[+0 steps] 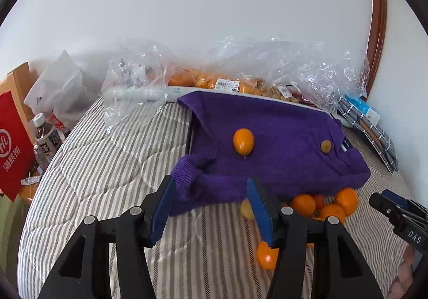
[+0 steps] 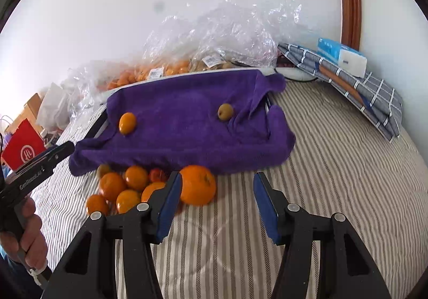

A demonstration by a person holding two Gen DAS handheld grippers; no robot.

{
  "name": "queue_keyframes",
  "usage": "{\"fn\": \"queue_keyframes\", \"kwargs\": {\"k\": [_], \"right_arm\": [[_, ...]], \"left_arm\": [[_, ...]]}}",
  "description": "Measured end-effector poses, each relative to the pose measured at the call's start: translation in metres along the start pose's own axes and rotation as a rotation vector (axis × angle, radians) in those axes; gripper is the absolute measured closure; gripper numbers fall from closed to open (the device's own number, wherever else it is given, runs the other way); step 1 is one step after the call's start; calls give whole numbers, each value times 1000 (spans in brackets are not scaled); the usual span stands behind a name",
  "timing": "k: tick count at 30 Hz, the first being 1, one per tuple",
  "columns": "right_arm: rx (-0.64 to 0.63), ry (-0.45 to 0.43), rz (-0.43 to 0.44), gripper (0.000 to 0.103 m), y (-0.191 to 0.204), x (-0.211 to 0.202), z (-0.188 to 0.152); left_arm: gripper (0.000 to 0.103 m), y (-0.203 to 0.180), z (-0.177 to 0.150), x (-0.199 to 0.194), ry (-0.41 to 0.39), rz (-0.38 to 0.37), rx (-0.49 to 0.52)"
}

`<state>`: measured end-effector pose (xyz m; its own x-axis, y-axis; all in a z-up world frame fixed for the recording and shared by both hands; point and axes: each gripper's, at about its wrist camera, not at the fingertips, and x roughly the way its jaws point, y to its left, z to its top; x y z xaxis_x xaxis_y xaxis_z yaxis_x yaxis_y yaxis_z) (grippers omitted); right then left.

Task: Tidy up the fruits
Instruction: 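Open the right tool onto the towel while the left tool releases its orange there, then close the right tool on a large orange while the left grasps another orange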

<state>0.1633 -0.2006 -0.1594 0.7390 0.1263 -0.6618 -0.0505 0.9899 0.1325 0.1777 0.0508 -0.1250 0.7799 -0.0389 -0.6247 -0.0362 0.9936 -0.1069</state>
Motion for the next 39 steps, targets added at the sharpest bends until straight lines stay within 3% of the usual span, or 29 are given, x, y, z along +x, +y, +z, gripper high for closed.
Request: {"fn": "queue_keyframes", "kwargs": {"k": [5,11,20,28,34,39], "right_arm": [[-16,8,0,49,5,-1,-16],[-45,36,11,61,11,13,-17],[-65,65,51,61,17,39,-3],[-56,118,49,62,12,65,7],[-7,82,38,62,-8,49,-3],[6,64,31,63,-18,35,-16]], "left_arm": [[50,19,-19,-11,22,21,-14],[50,35,-33,2,75,23,-57],[49,43,-37,16,113,-48,-104],[48,44,-39,19,128,-66,-127],[48,44,-38,20,128,-72,-128],[48,37,-40,14,125,-140,-93]]}}
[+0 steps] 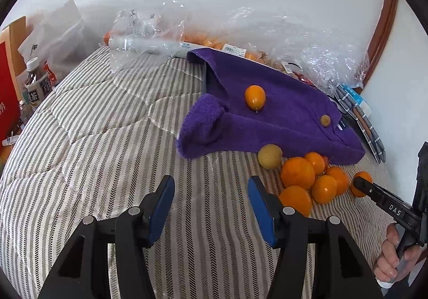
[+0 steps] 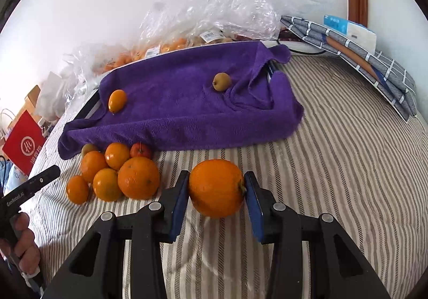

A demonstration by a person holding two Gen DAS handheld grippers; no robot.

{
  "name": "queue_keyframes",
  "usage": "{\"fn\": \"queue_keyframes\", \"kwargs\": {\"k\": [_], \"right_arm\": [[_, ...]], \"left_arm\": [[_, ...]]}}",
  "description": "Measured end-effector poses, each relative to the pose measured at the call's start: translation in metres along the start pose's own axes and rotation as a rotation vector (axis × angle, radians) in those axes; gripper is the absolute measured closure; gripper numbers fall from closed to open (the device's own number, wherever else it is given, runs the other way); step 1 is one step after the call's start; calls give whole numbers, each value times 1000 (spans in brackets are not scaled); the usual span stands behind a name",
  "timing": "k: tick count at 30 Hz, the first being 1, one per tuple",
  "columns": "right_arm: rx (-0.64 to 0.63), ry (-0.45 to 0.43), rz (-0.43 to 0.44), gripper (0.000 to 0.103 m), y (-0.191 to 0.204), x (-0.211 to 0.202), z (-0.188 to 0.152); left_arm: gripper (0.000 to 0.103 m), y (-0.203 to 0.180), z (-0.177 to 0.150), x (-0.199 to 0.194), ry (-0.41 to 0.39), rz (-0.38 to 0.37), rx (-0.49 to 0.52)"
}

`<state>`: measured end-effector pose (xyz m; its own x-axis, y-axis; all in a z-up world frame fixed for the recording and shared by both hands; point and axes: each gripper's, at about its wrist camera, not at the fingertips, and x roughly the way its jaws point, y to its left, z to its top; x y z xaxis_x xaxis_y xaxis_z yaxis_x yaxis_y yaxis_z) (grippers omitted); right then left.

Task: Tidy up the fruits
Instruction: 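Close the right tool on a large orange while the left grasps another orange, then carry the large orange with the right tool while the left carries its orange to the towel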

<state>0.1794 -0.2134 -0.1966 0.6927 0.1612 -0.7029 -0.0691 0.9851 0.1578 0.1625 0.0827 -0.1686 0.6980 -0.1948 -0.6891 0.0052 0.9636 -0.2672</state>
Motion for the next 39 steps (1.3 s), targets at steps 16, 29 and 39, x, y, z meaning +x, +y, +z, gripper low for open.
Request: {"fn": "queue_keyframes", "kwargs": {"k": [16,29,39], "right_arm": [[45,-81,12,62,-15,-31,-22],[84,-93,46,62,-22,-32,-25],[90,-92,44,62,-25,-32,-25]], "left_arm": [[49,-69,-16,15,95,-90,96],[72,-53,-16,7,28,-69,4],[72,-46,-13,2,-10,-17,-38]]}}
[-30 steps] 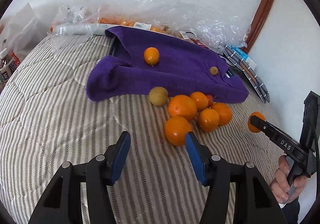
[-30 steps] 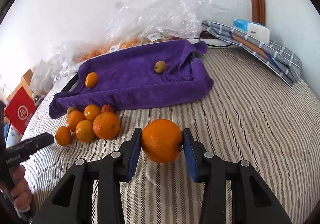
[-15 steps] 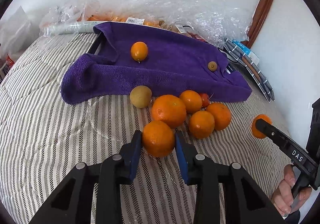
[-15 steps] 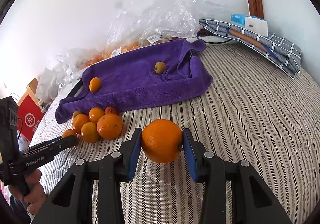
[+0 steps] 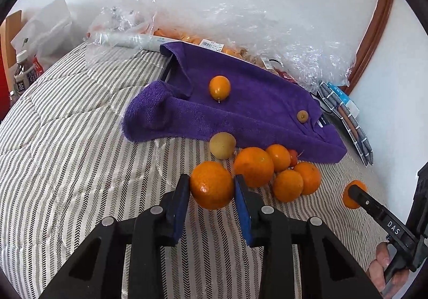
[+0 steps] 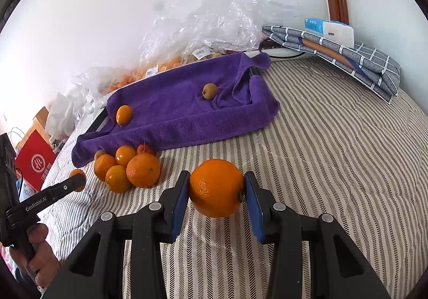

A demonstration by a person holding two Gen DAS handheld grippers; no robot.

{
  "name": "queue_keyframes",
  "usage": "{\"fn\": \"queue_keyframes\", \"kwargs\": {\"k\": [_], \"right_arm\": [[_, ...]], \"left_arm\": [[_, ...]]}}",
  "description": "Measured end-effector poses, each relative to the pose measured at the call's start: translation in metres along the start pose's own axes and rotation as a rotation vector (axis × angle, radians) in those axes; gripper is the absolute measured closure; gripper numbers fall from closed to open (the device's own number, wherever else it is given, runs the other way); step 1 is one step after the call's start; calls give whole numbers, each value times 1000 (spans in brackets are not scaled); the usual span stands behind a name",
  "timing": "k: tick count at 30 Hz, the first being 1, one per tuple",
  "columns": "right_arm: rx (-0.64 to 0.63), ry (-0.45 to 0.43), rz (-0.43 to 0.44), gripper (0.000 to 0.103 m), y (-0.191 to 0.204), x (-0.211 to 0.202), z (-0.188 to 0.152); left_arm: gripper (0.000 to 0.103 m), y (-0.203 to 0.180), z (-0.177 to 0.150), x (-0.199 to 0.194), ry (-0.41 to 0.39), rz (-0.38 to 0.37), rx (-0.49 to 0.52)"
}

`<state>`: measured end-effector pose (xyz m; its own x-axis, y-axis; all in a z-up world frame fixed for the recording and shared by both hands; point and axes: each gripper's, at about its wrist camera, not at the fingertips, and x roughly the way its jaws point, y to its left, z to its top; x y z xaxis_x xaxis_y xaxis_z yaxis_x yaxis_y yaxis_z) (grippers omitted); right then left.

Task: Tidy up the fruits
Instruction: 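Carry the large orange with the right tool while the left carries its orange to the towel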

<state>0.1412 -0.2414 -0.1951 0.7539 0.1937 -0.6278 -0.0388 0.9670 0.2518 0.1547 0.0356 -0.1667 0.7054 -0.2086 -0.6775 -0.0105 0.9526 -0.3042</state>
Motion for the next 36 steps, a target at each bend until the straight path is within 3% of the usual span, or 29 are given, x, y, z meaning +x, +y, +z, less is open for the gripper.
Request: {"fn": "queue_keyframes", "kwargs": {"k": [17,32,36], "right_arm": [[40,-31,-8,62,-6,-5,0],[105,-26,-27,62,-19,-12,9],[70,-43,-31,62,-11,-21,17]], "left_arm": [[72,19,4,-12,-78,43,-94],[72,18,7,-26,-141,47,-72],[72,25,14,-32,-158,107,-75]]}}
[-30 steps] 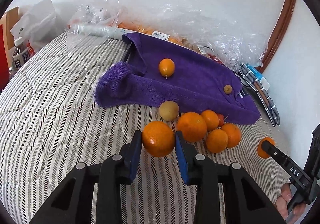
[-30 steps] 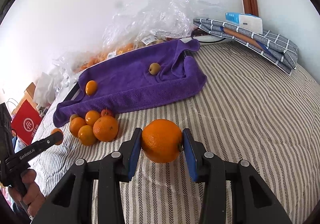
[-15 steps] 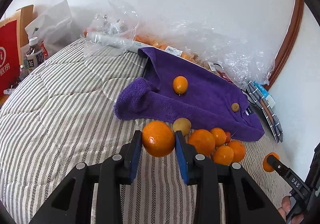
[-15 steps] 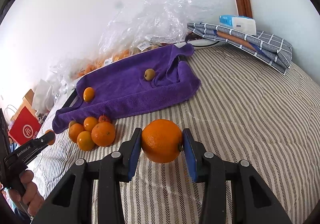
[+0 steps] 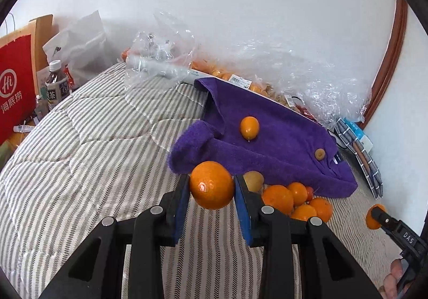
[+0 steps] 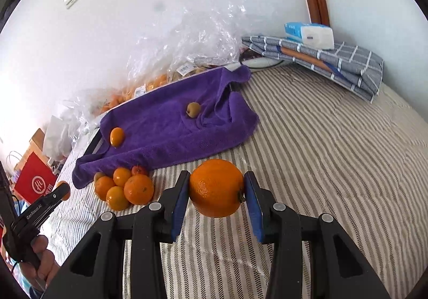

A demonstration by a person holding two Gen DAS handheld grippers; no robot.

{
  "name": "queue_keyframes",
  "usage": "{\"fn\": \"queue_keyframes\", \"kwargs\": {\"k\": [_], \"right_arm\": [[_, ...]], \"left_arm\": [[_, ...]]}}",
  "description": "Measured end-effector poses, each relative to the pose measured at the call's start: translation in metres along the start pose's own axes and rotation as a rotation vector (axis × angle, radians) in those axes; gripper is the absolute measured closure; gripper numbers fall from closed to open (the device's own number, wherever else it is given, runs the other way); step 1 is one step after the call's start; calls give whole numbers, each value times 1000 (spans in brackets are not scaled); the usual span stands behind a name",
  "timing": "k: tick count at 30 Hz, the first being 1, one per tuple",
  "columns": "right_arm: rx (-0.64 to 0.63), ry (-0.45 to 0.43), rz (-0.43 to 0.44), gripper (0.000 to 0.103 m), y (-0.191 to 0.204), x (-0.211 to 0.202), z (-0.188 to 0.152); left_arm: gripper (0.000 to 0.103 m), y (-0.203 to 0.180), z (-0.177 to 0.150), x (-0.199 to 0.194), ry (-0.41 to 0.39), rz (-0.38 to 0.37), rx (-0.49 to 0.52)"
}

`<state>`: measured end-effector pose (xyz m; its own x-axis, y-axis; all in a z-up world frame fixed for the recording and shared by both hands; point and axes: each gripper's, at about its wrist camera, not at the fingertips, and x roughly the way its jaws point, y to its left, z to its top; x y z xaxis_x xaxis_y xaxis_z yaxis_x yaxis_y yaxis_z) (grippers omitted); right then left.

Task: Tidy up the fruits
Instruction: 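Carry the large orange with the right tool while the left carries its orange to the towel, then lower the large orange onto the towel and open the right tool while the left lowers its orange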

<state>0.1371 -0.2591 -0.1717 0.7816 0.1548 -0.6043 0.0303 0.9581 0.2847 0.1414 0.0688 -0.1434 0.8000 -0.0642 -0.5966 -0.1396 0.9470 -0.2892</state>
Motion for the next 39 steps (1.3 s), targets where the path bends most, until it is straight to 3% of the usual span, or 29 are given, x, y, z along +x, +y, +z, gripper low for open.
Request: {"fn": "queue_keyframes", "kwargs": {"k": [10,22,26,30,32,39], "right_arm": [[-67,-57,23,62,32,6,37],[-126,-98,36,62,55,45,84],[-127,-94,35,62,53,62,88],[-80,-25,71,62,41,87,83],[-89,-1,40,62,40,95,81],[-95,2,28,62,39,101,76]], "left_arm": [[72,5,46,-5,-48,37,22],[72,-31,90,58,-24,1,65],[72,-34,88,80,-5,14,74],[72,-28,78,96,23,6,76],[72,-25,76,104,49,8,71],[72,-26,71,105,46,-10,65]]}}
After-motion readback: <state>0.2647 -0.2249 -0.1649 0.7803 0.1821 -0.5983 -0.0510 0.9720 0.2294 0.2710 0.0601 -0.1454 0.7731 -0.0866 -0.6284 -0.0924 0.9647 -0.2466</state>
